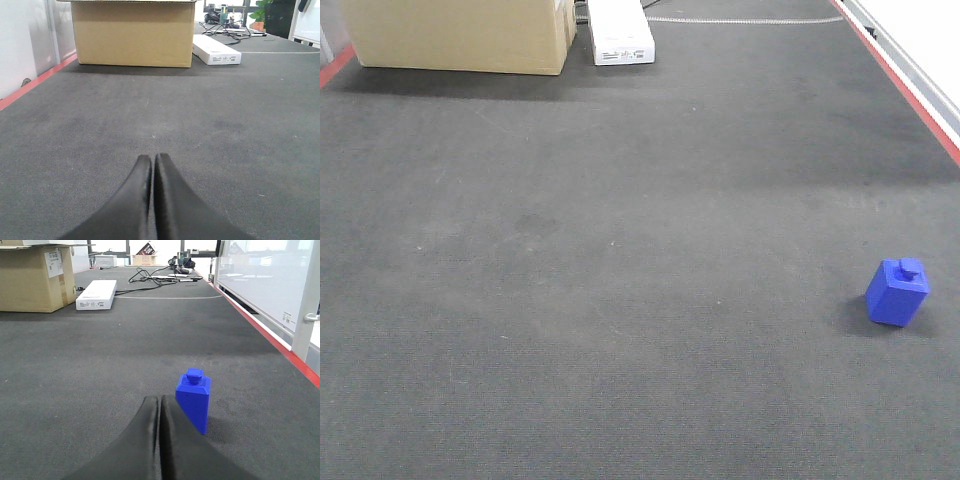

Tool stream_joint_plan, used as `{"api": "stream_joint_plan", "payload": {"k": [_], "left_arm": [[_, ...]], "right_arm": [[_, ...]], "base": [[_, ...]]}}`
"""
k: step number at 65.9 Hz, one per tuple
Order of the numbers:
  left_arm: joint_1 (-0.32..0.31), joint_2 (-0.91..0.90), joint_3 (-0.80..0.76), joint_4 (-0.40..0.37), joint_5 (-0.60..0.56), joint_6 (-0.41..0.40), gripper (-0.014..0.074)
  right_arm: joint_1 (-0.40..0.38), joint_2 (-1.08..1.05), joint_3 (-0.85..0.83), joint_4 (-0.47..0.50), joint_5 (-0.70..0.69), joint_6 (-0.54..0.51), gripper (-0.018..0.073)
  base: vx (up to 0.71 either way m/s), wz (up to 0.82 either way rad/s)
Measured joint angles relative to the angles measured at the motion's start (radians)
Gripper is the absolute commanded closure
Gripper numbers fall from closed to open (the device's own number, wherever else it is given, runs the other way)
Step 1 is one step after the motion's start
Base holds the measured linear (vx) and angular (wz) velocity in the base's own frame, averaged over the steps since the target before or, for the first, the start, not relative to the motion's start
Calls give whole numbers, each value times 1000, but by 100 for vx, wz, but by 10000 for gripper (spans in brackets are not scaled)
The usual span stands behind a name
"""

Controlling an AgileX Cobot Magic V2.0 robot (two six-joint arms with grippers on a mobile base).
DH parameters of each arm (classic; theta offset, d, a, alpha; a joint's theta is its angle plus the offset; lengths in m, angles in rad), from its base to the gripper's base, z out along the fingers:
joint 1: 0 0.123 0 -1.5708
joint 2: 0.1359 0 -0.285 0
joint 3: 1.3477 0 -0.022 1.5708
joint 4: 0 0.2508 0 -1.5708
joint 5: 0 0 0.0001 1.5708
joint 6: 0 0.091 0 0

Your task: Pour parts from conveyor to right shelf

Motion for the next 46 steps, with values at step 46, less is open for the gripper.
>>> {"api": "stream_joint_plan", "payload": {"k": [46], "left_arm": [[0,0,0,0,0,0,603]], "right_arm": [[0,0,0,44,-99,0,564]], "base": [[0,0]]}}
